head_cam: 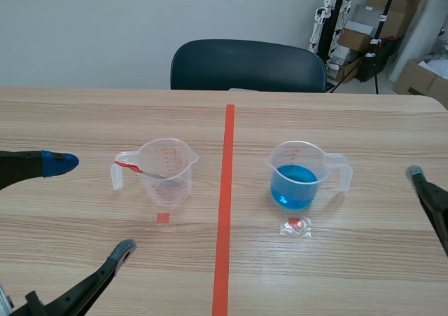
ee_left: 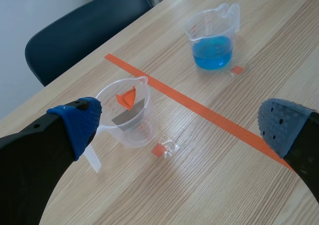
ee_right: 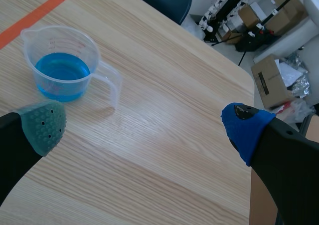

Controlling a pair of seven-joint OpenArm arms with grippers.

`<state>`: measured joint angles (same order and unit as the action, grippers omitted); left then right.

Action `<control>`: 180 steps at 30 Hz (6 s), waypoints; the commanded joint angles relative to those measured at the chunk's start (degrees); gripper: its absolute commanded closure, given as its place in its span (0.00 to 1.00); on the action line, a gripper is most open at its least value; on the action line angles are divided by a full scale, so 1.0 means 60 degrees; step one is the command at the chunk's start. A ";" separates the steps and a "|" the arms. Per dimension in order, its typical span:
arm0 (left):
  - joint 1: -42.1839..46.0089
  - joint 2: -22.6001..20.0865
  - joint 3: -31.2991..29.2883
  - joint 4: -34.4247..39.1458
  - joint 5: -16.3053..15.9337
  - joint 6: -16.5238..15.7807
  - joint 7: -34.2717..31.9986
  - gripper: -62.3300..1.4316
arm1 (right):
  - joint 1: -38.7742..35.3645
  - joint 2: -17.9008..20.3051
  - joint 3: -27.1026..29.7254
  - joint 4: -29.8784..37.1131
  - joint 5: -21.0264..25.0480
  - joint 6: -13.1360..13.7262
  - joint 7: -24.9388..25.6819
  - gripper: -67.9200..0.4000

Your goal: Do the redox reaction experiment. lift the metal plate out of the left beaker

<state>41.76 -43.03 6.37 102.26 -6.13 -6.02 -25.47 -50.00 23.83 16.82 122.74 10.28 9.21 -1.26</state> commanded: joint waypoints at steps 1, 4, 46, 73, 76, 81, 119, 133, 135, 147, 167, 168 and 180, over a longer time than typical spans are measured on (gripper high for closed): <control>0.0047 0.0025 0.0000 0.0076 -0.0087 0.0047 -0.0135 0.00 | 0.0055 0.0076 0.0106 0.0007 0.0000 -0.0066 0.0353 0.00; 0.0047 0.0025 0.0000 0.0076 -0.0087 0.0047 -0.0135 0.00 | 0.0044 0.0080 0.0095 0.0007 0.0000 0.0007 0.0725 0.00; 0.0051 0.0025 0.0000 0.0076 -0.0091 0.0044 -0.0062 0.00 | -0.0841 0.0259 0.0062 0.0007 -0.0863 0.0481 0.2255 0.00; 0.0069 0.1045 0.0000 -0.1293 -0.0095 -0.0277 -0.0765 0.00 | 0.0532 0.2240 -0.1082 -0.0007 -0.0860 0.0980 0.2233 0.00; 0.0066 0.1228 -0.0004 -0.2069 -0.0095 -0.0401 -0.1661 0.00 | 0.0776 0.2477 -0.1399 -0.0018 -0.0860 0.0984 0.2160 0.00; -0.0018 0.1698 -0.0004 -0.3402 -0.0091 -0.0579 -0.3231 0.00 | 0.1239 0.2820 -0.2014 -0.0076 -0.0867 0.1013 0.2080 0.00; -0.3100 0.4470 -0.0040 -0.8910 0.1712 -0.0823 -0.6244 0.00 | 0.6783 0.2656 -0.7311 -0.3537 -0.4135 0.2106 0.5599 0.00; -0.3100 0.5053 -0.0969 -0.8925 0.2470 -0.0627 -0.7300 0.00 | 0.7974 0.0772 -0.7318 -0.5887 -0.5337 0.2124 0.7063 0.00; -0.3104 0.5147 -0.0991 -0.8925 0.2466 -0.0630 -0.7366 0.00 | 0.8131 0.0539 -0.7318 -0.6116 -0.5377 0.2164 0.7067 0.00; -0.3126 0.5286 -0.1013 -0.8925 0.2492 -0.0747 -0.7359 0.00 | 0.8837 -0.0324 -0.8378 -0.6626 -0.5727 0.2197 0.7027 0.00; -0.3129 0.5286 -0.1013 -0.8899 0.2463 -0.0736 -0.7606 0.00 | 1.0214 -0.1410 -0.9817 -0.7063 -0.5716 0.2237 0.5584 0.00; -0.3129 0.5286 -0.1013 -0.8899 0.2459 -0.0736 -0.7606 0.00 | 1.0265 -0.1432 -0.9949 -0.7220 -0.5716 0.2233 0.5574 0.00; -0.3155 0.5286 -0.1013 -0.8899 0.2459 -0.0736 -0.7606 0.00 | 1.0418 -0.2237 -1.0247 -0.8513 -0.5934 0.2222 0.5632 0.00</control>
<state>23.00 -11.27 0.36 47.92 8.97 -10.33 -70.17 11.55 10.83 -44.75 70.11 -26.04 22.94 31.44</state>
